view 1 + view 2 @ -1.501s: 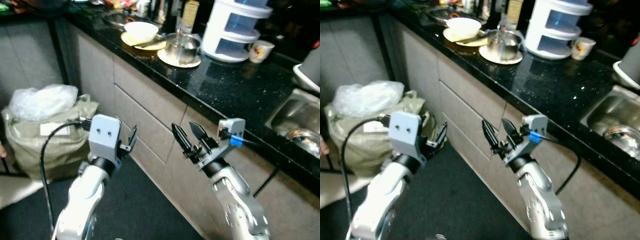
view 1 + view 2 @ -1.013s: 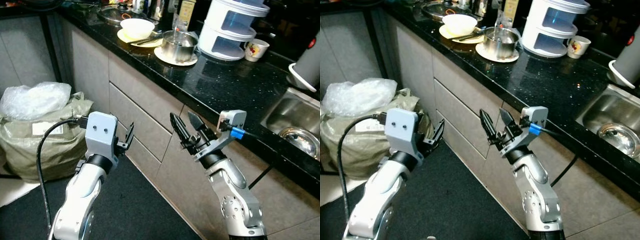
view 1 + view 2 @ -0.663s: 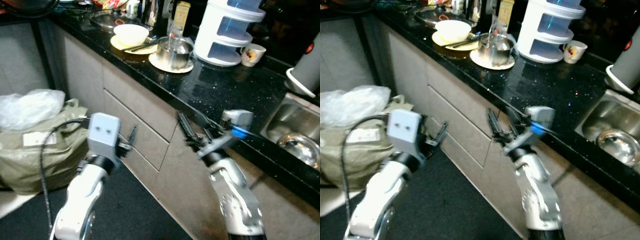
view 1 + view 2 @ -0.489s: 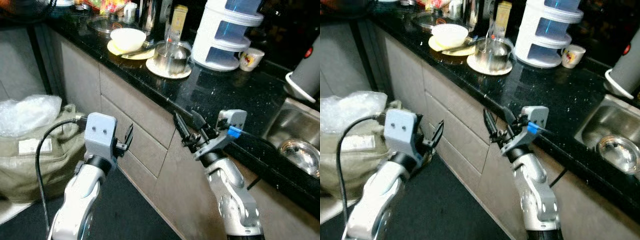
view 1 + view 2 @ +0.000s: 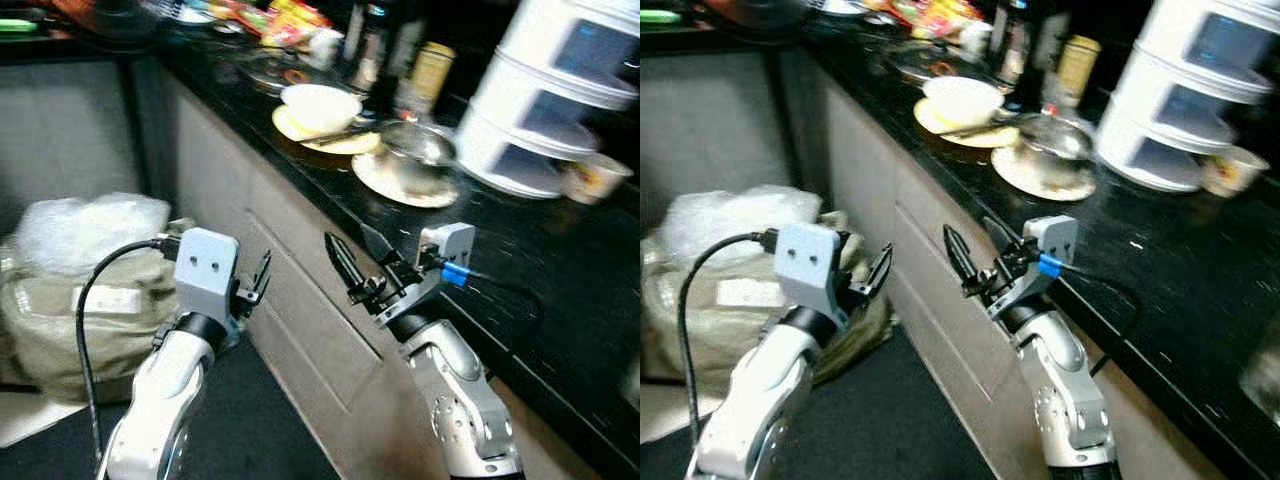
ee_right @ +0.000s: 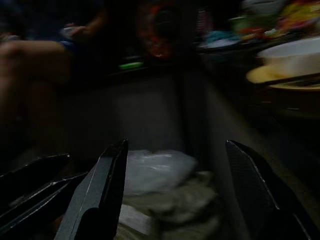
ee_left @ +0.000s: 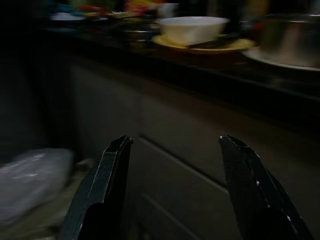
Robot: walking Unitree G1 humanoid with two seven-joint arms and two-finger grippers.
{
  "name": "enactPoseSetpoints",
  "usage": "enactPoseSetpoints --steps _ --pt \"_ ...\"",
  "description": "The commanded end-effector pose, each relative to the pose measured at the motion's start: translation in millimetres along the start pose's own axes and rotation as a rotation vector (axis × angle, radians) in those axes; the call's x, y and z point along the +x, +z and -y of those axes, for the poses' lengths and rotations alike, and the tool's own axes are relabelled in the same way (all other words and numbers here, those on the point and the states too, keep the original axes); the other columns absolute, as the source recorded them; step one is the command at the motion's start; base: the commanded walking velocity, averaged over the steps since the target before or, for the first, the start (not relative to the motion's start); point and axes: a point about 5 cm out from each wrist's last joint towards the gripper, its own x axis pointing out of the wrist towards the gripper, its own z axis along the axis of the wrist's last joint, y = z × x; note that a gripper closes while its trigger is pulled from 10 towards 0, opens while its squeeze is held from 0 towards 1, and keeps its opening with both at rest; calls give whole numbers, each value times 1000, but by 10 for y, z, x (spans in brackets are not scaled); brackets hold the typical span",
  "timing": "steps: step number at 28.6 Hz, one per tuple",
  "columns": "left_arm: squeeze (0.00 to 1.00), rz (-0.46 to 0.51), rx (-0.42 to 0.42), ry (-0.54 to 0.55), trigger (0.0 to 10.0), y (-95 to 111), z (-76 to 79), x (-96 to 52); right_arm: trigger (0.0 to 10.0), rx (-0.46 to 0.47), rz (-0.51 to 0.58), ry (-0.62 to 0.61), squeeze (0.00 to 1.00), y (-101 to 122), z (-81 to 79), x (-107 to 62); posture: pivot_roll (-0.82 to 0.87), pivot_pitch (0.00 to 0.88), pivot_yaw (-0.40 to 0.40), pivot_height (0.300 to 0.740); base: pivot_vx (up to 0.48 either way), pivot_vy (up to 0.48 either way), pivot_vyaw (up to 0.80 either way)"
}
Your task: Kitchen organization
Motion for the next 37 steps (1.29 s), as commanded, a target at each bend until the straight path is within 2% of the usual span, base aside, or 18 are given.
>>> enactPoseSetpoints --steps 1,13,16,21,28,31,34,35,36,37 --pt "0 -8 -6 -20 10000 -26 49 2 10000 6 19 -23 0 32 58 -28 161 8 -178 740 371 0 419" --pt "0 -10 -2 -37 10000 -30 60 9 10000 7 102 -79 0 244 91 101 163 9 -172 740 356 0 0" --pt "0 -8 -2 -45 10000 -27 65 10 10000 1 113 -104 0 305 125 129 163 10 -173 740 0 0 0" --pt "0 0 4 -63 10000 -17 86 9 10000 -19 136 -124 0 425 176 166 162 13 -171 740 0 0 -800" --pt "0 1 4 -65 10000 -15 88 14 10000 -45 161 -125 0 496 150 209 163 16 -173 740 0 0 -800" --pt "0 0 4 -66 10000 -15 90 15 10000 -101 165 -121 0 541 130 243 162 18 -173 740 0 0 0" --pt "0 0 6 -71 10000 -15 97 20 10000 -298 117 -132 0 561 144 312 160 17 -174 740 0 0 0" --pt "0 0 6 -71 10000 -15 97 20 10000 -298 117 -132 0 561 144 312 160 17 -174 740 0 0 0" --pt "0 0 7 -72 10000 -16 99 22 10000 -364 94 -138 0 540 154 337 160 17 -174 740 0 0 0" --pt "0 0 7 -72 10000 -16 99 22 10000 -364 94 -138 0 540 154 337 160 17 -174 740 0 0 0"
